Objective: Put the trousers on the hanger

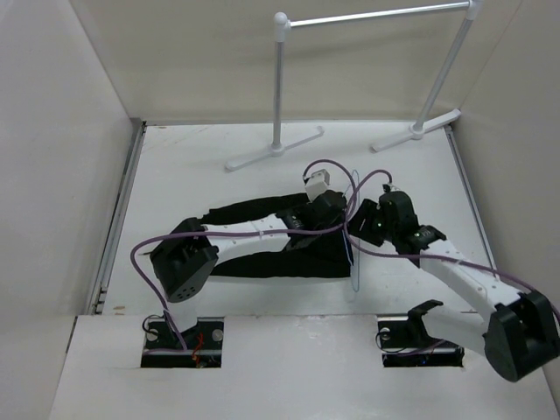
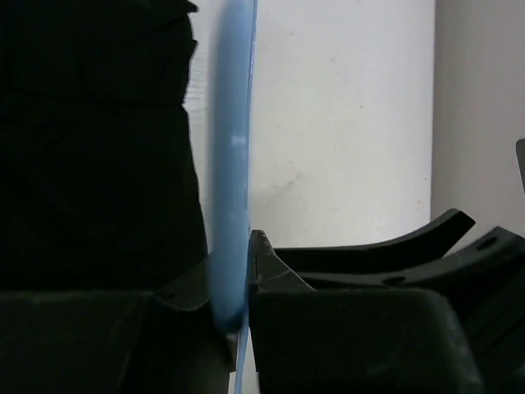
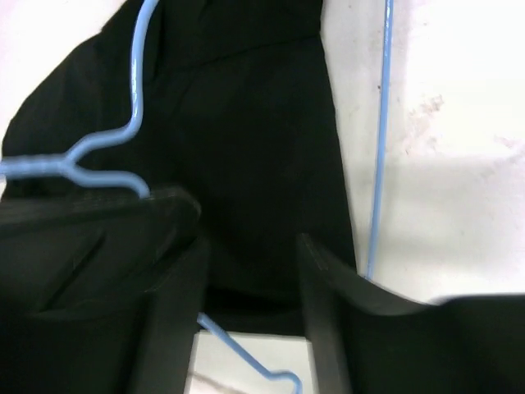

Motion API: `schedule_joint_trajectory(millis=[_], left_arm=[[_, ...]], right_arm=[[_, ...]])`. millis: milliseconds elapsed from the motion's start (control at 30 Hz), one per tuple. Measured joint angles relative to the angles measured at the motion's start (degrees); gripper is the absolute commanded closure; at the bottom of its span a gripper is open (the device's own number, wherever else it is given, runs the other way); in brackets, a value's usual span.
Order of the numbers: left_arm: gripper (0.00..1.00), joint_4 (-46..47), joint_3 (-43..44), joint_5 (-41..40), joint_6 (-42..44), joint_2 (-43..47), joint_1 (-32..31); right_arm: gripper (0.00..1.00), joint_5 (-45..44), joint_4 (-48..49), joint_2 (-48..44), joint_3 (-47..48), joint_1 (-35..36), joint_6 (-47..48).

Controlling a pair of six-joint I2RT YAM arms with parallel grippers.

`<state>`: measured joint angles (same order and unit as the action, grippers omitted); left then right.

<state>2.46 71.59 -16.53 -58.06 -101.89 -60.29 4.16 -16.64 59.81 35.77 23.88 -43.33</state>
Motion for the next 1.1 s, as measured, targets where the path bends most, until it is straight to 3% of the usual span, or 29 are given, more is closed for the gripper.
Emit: schedule_joint_trajectory(millis=[300,467,800,833,933,967,1100], left_arm=[[1.0,1.77,-5.2,-3.65,-1.86,-1.25,0.28],[1.0,2.75,-6.12,-4.42,-2.75,-1.27,0.28],[1.0,4.07,-7.13,-4.72,-4.02,-1.4,0.28],[1.0,4.17,-7.13,-4.72,-4.04,-1.4,0.28],[1.0,4.2,-7.17,-4.74,-4.15,-1.4,0.28],[1.0,4.2,-7.23,-4.81,-4.17,-1.4,0.28],[1.0,4.59,-8.07,-5.29,-4.31,-1.25,0.39]], right_arm=[[0.31,0.28,11.21,15.3,-1.2,-2.56,1.11],[0.38,1.25,15.8,18.53,-2.67,-2.54,1.29],[0.38,5.42,24.76,22.77,-4.11,-2.54,0.22],[0.4,5.92,25.62,23.19,-4.11,-2.51,-0.04],[0.8,6.34,25.59,23.61,-4.11,-2.51,-0.37],[0.87,6.38,25.11,23.71,-4.11,-2.49,-0.59],[0.93,6.4,23.82,21.92,-4.74,-2.93,-1.99]])
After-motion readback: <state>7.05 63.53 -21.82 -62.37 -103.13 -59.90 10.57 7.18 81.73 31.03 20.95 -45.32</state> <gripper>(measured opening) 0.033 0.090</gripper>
